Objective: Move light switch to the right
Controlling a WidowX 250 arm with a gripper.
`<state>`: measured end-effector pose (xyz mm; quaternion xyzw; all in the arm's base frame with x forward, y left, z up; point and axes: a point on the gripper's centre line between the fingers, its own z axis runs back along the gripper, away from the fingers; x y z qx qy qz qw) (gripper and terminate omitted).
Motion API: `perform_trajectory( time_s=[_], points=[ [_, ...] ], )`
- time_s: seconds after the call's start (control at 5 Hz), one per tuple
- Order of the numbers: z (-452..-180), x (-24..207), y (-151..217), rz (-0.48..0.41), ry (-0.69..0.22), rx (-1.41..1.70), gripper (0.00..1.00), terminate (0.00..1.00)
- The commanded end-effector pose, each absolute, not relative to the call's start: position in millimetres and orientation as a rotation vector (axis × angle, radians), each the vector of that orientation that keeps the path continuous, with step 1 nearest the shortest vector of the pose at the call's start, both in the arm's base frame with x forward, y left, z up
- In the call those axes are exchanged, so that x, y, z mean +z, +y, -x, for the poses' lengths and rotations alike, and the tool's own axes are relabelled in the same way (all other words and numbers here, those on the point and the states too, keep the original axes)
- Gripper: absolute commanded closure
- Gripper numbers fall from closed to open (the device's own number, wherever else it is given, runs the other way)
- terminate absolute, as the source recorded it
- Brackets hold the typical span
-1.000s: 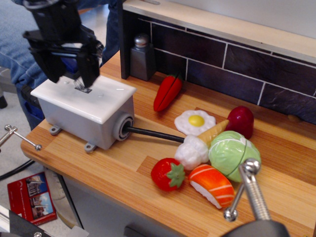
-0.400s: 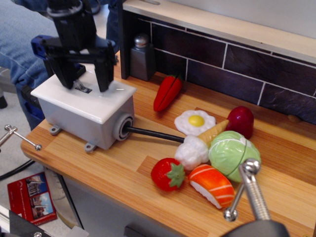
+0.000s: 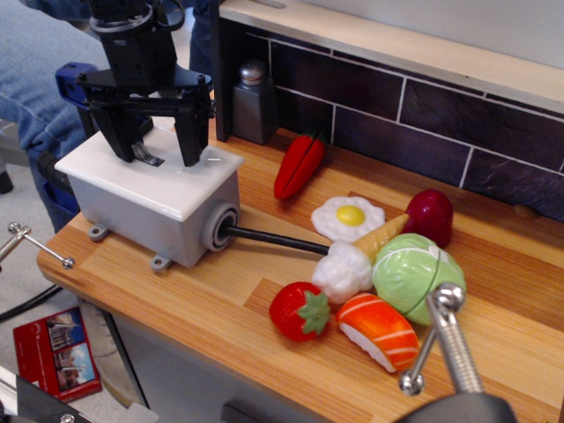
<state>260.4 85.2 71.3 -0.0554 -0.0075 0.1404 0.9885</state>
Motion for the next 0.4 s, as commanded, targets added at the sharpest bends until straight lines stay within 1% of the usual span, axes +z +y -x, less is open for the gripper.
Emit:
perform_trajectory(
  time_s=[0.0,0.2],
  points=[
    [-254.7,84.6,55.3,0.125,-0.06,0.173,0.0,0.0],
    [-254.5,81.4,59.8,0.113,-0.04,0.186,0.0,1.0]
  ],
)
